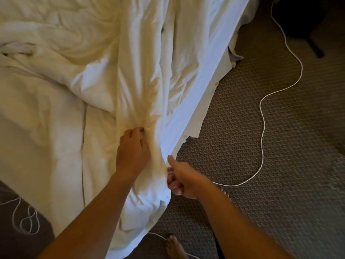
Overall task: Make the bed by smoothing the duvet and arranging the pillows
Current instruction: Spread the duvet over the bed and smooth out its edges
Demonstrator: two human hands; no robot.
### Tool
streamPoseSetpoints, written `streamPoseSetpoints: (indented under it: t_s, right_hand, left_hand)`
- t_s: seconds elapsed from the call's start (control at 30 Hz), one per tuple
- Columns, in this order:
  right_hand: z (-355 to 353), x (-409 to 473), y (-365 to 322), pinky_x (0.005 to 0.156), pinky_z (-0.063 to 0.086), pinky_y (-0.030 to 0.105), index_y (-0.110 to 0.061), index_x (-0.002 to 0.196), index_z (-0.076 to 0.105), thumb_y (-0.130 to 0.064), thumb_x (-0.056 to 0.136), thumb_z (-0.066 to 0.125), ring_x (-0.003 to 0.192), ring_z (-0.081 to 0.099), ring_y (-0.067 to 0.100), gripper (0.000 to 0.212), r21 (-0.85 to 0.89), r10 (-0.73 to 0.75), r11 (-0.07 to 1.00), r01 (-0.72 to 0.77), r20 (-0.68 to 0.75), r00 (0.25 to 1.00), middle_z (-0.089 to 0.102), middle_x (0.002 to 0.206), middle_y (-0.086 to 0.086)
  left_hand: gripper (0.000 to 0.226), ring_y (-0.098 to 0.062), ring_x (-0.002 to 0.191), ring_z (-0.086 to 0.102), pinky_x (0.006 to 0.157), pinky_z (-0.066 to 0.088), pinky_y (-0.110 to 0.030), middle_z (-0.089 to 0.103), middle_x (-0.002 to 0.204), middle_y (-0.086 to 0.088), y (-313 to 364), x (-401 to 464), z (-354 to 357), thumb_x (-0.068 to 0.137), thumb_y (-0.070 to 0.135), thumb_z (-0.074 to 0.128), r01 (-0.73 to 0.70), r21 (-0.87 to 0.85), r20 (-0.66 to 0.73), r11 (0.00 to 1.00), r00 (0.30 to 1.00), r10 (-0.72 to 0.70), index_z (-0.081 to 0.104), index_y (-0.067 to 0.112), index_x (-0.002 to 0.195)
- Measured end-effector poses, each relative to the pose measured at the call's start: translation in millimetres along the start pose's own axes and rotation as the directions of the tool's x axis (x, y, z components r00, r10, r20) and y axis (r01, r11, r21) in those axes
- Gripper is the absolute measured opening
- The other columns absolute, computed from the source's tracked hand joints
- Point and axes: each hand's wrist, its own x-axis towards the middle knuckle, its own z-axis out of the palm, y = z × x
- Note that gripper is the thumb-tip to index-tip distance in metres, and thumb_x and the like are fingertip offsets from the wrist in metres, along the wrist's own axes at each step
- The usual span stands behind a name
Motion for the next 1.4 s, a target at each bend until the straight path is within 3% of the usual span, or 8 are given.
streamPoseSetpoints:
  t_s: [0.23, 0.37, 0.63, 0.7, 0.9, 1.1, 1.23, 1.4]
  right_hand:
    - [37, 21, -3, 0.065, 0.043, 0.029, -0.011, 0.100, 0.068, -0.035, 0.093, 0.052, 0.074, 0.053, 0.019, 0.030, -0.377, -0.149, 0.916, 0.135, -0.007, 0.989, 0.060, 0.086, 0.007]
    - [49, 21, 3, 0.053, 0.042, 0.021, 0.005, 0.095, 0.069, -0.024, 0.095, 0.054, 0.056, 0.051, 0.018, 0.033, -0.457, -0.299, 0.864, 0.211, -0.128, 0.946, 0.055, 0.063, 0.007]
    - [23, -31, 57, 0.056, 0.043, 0.026, -0.009, 0.083, 0.061, -0.034, 0.103, 0.050, 0.059, 0.053, 0.017, 0.033, -0.063, -0.451, 0.811, 0.581, -0.700, 0.553, 0.056, 0.060, -0.001]
    - [18, -42, 68, 0.051, 0.040, 0.015, -0.003, 0.087, 0.061, -0.039, 0.103, 0.047, 0.060, 0.051, 0.018, 0.042, -0.109, -0.407, 0.853, 0.510, -0.751, 0.521, 0.056, 0.066, 0.004]
    - [10, -23, 40, 0.057, 0.036, 0.032, -0.004, 0.079, 0.053, -0.034, 0.098, 0.052, 0.062, 0.045, 0.014, 0.036, -0.192, -0.495, 0.795, 0.575, -0.753, 0.433, 0.050, 0.068, 0.003]
    - [-62, 0, 46, 0.068, 0.046, 0.036, -0.011, 0.096, 0.050, -0.030, 0.098, 0.051, 0.075, 0.055, 0.020, 0.019, -0.365, -0.367, 0.922, 0.128, -0.720, 0.589, 0.060, 0.090, 0.007]
    - [-77, 2, -1, 0.088, 0.048, 0.042, -0.012, 0.123, 0.047, -0.054, 0.094, 0.054, 0.109, 0.056, 0.032, 0.052, -0.458, -0.334, 0.888, -0.025, -0.682, 0.651, 0.057, 0.119, 0.012]
    - [-76, -7, -88, 0.085, 0.042, 0.033, -0.015, 0.140, 0.045, -0.040, 0.098, 0.051, 0.118, 0.054, 0.027, 0.050, -0.525, -0.519, 0.830, 0.188, -0.605, 0.604, 0.053, 0.136, 0.009]
  left_hand:
    - [0.037, -0.031, 0.121, 0.052, 0.096, 0.043, -0.040, 0.054, 0.135, -0.009, -11, 5, -4, 0.102, 0.019, 0.033, -0.022, -0.079, 0.103, 0.997, 0.994, 0.031, 0.053, 0.017, 0.134]
    - [0.038, -0.029, 0.120, 0.054, 0.096, 0.044, -0.037, 0.057, 0.135, -0.006, -25, 5, -8, 0.103, 0.025, 0.033, -0.067, -0.094, 0.140, 0.993, 0.987, 0.080, 0.056, 0.018, 0.133]
    - [0.043, -0.029, 0.135, 0.043, 0.111, 0.036, -0.039, 0.047, 0.146, -0.012, -39, -6, -16, 0.096, 0.010, 0.042, -0.141, -0.034, 0.252, 0.989, 0.957, 0.145, 0.053, 0.012, 0.138]
    - [0.046, -0.029, 0.139, 0.039, 0.114, 0.033, -0.038, 0.044, 0.149, -0.015, -43, -6, -14, 0.094, 0.017, 0.040, -0.156, 0.003, 0.283, 0.988, 0.947, 0.149, 0.055, 0.012, 0.137]
    - [0.047, -0.041, 0.135, 0.037, 0.109, 0.037, -0.047, 0.042, 0.146, -0.022, -26, -3, -2, 0.094, 0.015, 0.044, -0.157, 0.133, 0.290, 0.979, 0.950, 0.113, 0.049, 0.016, 0.141]
    - [0.044, -0.040, 0.123, 0.046, 0.101, 0.040, -0.044, 0.048, 0.135, -0.020, 2, 16, 0, 0.099, 0.020, 0.041, -0.113, 0.234, 0.340, 0.966, 0.940, 0.028, 0.046, 0.021, 0.143]
    - [0.034, -0.034, 0.116, 0.050, 0.093, 0.042, -0.039, 0.052, 0.122, -0.016, 36, 33, -9, 0.100, 0.020, 0.041, -0.083, 0.239, 0.272, 0.968, 0.962, 0.016, 0.055, 0.016, 0.130]
    - [0.032, -0.025, 0.112, 0.053, 0.083, 0.046, -0.036, 0.052, 0.118, -0.006, 78, 73, -25, 0.098, 0.020, 0.044, -0.173, 0.116, 0.169, 0.978, 0.974, 0.152, 0.055, 0.020, 0.127]
